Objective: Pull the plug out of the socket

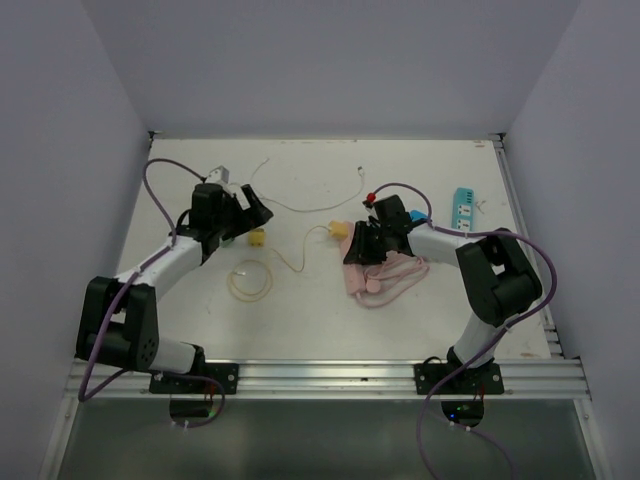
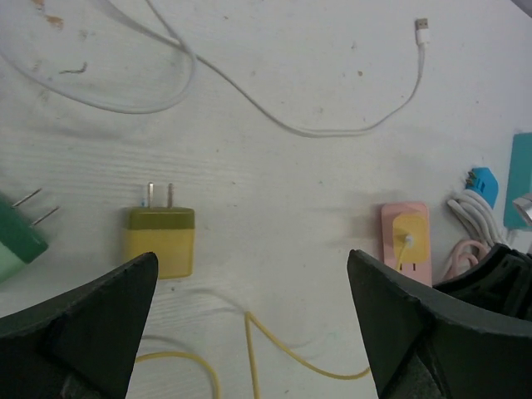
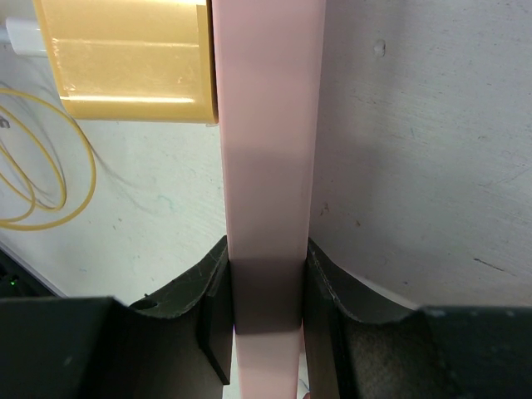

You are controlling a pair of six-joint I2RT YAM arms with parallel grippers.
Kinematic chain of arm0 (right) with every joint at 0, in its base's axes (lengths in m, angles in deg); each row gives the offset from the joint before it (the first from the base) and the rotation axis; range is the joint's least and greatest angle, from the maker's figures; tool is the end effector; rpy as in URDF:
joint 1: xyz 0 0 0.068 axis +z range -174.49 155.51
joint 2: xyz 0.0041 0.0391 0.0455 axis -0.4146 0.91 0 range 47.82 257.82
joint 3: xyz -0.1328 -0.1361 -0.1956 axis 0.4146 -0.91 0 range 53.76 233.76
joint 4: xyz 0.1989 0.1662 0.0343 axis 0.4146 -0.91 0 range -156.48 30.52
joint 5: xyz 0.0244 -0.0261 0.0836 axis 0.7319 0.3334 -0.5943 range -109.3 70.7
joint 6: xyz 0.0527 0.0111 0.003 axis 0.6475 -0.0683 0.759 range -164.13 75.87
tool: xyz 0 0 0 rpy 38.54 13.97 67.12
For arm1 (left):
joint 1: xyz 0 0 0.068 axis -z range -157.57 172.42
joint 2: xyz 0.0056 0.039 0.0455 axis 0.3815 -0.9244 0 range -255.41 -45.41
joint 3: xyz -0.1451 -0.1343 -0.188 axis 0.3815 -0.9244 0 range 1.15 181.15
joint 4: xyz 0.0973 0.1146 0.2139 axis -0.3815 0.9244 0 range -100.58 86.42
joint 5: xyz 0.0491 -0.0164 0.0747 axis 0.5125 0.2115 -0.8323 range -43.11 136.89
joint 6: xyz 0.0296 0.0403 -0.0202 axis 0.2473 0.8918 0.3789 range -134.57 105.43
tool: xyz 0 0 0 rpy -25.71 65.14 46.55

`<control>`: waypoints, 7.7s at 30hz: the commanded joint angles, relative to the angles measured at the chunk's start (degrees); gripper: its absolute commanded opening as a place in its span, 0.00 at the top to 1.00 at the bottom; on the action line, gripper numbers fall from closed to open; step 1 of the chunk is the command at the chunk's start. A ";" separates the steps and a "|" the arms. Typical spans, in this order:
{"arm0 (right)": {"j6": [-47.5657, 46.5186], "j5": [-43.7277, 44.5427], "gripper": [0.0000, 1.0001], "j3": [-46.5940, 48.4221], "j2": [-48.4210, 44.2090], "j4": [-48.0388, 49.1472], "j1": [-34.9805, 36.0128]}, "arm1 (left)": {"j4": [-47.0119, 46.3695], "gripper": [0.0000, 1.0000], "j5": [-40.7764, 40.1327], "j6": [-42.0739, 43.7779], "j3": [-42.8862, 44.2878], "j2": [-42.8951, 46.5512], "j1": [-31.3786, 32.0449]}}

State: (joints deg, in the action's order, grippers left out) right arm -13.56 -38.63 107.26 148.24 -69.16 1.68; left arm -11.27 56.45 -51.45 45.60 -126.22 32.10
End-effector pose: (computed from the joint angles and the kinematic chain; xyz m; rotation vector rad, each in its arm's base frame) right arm 0.2983 0.1598 0.1453 -0.0339 2.6820 0.7832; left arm 0.2941 -0.0561 0.2135 -0.4363 2.2146 -0.6305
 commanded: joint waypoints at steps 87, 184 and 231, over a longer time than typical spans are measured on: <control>0.90 3.86 0.30 -2.08 3.29 5.98 3.01 | -8.63 1.00 3.27 -19.81 9.08 -19.47 23.20; 0.28 8.52 0.99 -6.82 0.74 -3.86 -0.51 | 6.66 0.00 -2.79 0.13 10.48 -3.83 12.56; -15.43 41.74 0.01 17.78 -56.97 -38.14 -0.51 | 45.33 0.00 -44.72 21.06 35.44 49.17 12.48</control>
State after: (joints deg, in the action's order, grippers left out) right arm -24.80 -4.60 123.26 96.55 -102.49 1.33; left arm 30.26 14.51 -32.39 78.36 -78.18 44.58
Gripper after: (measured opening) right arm 0.987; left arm 0.994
